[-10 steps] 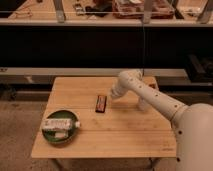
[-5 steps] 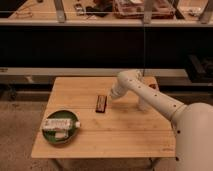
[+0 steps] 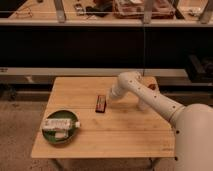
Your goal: Push the eraser across the table
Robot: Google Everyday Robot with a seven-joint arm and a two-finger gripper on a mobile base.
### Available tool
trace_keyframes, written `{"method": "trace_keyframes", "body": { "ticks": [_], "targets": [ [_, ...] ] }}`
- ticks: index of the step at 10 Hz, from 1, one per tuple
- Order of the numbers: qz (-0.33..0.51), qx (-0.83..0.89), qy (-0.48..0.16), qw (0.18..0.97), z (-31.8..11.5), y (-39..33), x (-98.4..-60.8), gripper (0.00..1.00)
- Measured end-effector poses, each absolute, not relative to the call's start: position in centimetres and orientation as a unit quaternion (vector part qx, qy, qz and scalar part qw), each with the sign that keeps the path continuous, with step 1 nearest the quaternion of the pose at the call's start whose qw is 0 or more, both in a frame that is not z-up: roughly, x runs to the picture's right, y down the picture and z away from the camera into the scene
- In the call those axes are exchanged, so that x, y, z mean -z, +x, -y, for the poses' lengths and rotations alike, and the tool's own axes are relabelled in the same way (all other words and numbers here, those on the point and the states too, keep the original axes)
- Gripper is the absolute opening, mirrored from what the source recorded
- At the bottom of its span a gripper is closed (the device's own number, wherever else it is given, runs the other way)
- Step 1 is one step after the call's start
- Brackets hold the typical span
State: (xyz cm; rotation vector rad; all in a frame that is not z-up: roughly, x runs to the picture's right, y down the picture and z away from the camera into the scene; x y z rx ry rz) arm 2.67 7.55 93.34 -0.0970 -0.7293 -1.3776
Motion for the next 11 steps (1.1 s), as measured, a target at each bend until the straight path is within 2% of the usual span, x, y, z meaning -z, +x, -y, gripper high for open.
{"method": "trace_keyframes", "body": {
  "ticks": [6, 11],
  "targets": [
    [0.332, 0.612, -0.047, 0.716, -8.5, 0.5, -94.5, 0.0],
    [0.351, 0.618, -0.032, 0.703, -8.3, -4.8, -94.1, 0.0]
  ]
}}
